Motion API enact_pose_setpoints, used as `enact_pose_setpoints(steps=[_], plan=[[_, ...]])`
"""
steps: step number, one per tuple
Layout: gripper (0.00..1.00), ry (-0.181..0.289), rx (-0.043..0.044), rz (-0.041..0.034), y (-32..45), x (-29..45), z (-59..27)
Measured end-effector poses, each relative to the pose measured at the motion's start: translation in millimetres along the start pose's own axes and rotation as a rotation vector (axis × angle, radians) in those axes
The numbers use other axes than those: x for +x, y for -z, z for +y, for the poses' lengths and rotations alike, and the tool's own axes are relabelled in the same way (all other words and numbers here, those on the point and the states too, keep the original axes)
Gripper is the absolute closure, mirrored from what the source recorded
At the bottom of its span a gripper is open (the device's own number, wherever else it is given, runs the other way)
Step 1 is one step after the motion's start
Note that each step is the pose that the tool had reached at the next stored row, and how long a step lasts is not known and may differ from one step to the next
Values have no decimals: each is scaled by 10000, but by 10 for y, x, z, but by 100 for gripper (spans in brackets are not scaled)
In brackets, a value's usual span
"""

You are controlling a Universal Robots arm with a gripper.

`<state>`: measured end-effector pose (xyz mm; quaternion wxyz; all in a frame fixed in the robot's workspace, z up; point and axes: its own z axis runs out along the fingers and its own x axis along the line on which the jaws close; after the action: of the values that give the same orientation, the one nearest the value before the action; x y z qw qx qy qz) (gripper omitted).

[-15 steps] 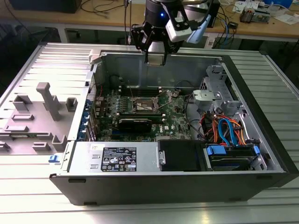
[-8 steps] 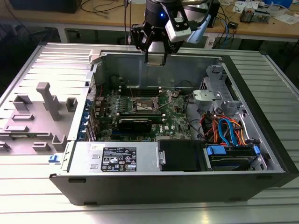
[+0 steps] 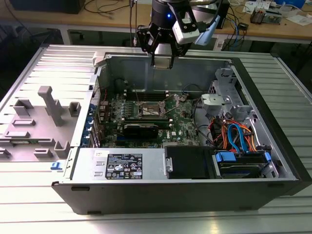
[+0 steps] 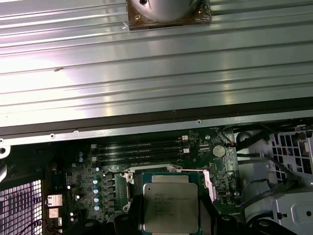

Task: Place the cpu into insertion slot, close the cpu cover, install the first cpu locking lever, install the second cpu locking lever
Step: 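Place the cpu into insertion slot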

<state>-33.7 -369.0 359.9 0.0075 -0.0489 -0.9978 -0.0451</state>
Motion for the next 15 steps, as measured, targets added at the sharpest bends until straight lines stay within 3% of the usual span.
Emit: enact_pose_setpoints(steps=[15], plan=[[45,-88,-1,-7,0,0,0]])
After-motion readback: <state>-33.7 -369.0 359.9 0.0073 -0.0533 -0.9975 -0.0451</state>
